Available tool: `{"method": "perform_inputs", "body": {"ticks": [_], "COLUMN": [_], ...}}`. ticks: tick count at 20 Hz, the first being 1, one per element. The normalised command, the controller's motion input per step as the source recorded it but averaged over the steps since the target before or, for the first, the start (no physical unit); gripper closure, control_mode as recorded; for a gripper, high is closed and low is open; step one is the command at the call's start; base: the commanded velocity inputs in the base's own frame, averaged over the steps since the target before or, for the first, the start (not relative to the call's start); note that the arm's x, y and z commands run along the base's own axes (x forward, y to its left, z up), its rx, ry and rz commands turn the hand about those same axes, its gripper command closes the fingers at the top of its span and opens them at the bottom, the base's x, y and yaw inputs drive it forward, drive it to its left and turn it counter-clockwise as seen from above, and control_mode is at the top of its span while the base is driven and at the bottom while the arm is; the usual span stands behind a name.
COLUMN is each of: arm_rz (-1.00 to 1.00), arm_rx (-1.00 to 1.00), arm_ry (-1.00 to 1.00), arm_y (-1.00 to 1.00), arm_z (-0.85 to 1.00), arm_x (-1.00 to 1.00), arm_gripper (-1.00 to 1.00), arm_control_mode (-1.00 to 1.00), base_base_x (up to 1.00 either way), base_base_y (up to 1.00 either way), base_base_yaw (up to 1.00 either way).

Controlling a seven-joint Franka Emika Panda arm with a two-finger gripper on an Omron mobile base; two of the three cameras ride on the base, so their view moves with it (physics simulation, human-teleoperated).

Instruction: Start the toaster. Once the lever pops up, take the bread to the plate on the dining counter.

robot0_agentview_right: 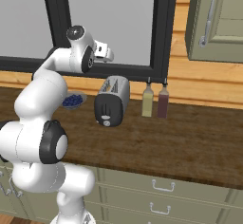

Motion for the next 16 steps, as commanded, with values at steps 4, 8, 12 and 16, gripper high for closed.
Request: {"method": "perform_inputs", "body": {"ticks": [4, 8, 12, 16], "arm_rz": [0.0, 0.0, 0.0, 0.0], "arm_rx": [0.0, 0.0, 0.0, 0.0], "arm_ry": [0.0, 0.0, 0.0, 0.0], "arm_y": [0.0, 0.0, 0.0, 0.0], "arm_z": [0.0, 0.0, 0.0, 0.0], "arm_x": [0.0, 0.0, 0.0, 0.0], "arm_gripper": [-1.0, -1.0, -1.0, -1.0], "arm_control_mode": [-1.0, -1.0, -1.0, -1.0], "base_base_x": [0.0, 0.0, 0.0, 0.0], "base_base_y": [0.0, 0.0, 0.0, 0.0], "base_base_yaw": [0.0, 0.0, 0.0, 0.0]}}
